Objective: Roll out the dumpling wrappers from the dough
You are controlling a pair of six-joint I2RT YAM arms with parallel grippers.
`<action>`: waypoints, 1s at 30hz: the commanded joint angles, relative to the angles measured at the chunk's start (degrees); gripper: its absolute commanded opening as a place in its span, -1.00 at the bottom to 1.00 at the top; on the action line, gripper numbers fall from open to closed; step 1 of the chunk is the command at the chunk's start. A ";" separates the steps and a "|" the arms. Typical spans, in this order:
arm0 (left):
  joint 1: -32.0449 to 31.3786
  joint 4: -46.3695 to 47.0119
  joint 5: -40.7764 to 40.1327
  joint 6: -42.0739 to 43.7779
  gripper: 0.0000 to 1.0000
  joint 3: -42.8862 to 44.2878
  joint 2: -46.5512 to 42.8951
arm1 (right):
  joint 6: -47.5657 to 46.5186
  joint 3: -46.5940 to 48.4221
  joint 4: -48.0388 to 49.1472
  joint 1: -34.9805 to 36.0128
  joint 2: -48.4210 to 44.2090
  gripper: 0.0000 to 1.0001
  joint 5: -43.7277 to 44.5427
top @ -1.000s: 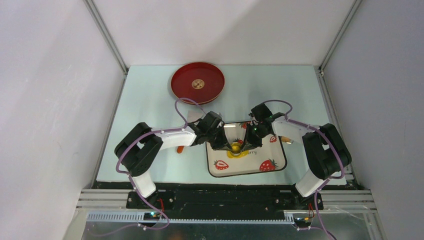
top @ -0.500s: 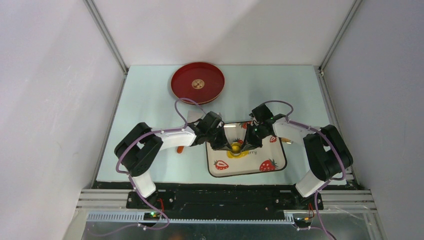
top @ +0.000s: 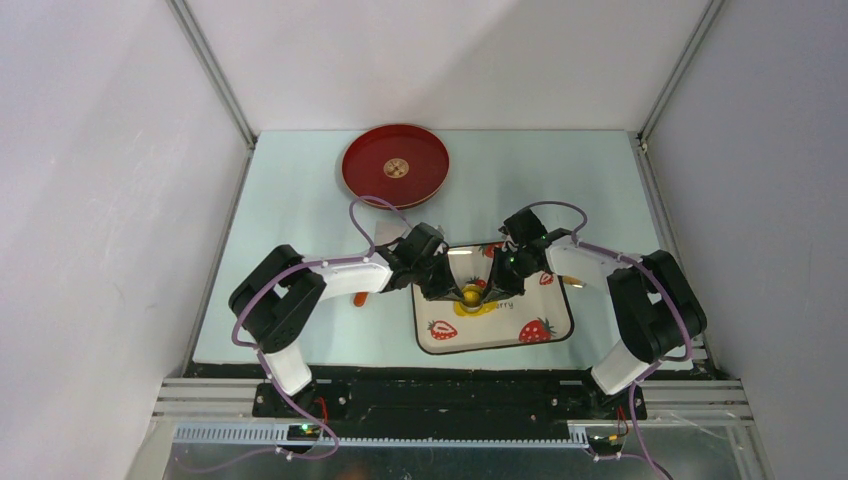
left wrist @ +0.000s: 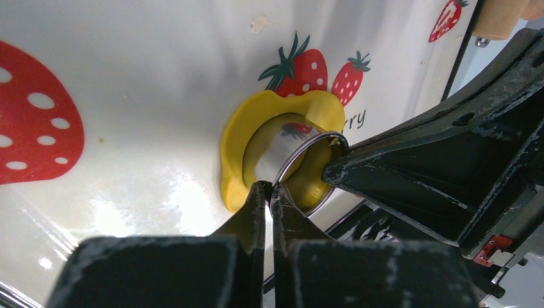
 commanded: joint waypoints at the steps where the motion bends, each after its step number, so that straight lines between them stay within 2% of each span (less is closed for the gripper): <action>1: -1.75 -8.05 -3.93 0.90 -1.00 -4.21 6.65 | 0.86 -3.08 3.07 3.64 3.66 -1.00 0.48; 30: -1.83 -8.04 -4.20 1.16 -1.00 -4.16 6.50 | 2.09 -4.31 4.52 3.74 2.52 -1.00 0.21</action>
